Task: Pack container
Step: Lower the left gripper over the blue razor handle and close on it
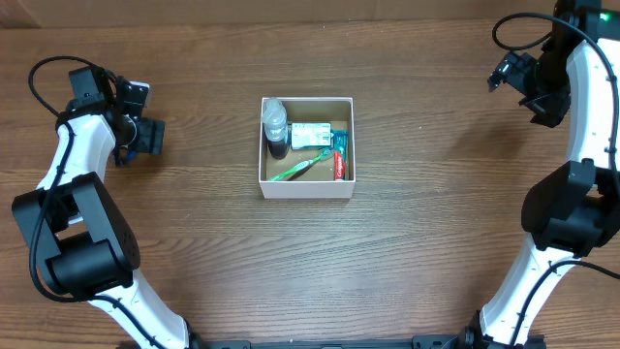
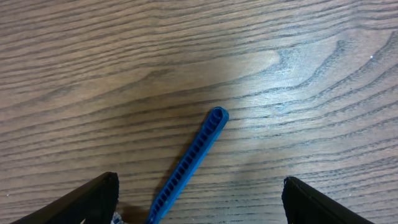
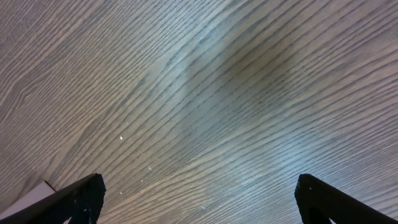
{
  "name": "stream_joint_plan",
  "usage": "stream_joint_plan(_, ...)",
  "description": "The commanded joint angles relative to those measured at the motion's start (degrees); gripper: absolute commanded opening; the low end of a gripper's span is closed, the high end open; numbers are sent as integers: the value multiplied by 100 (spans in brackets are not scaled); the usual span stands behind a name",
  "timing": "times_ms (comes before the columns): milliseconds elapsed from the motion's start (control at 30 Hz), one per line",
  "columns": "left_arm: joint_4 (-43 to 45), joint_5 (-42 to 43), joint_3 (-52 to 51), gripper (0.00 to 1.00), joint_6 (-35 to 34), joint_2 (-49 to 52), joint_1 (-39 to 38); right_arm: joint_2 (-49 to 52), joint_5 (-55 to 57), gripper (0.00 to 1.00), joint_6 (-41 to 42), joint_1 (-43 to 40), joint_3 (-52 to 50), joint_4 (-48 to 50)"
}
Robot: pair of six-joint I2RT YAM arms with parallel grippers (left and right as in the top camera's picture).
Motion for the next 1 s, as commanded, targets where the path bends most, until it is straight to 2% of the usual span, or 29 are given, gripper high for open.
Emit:
stream_joint_plan(0,55,214,-15,86,127,125,35,-229,-33,100,50,17,122,24)
stream_joint_plan(367,83,750,-15,83,127,389,35,-229,-33,100,50,17,122,24)
stream_joint_plan(967,-208,629,-15,80,138,581,39,-229,-33,100,50,17,122,24)
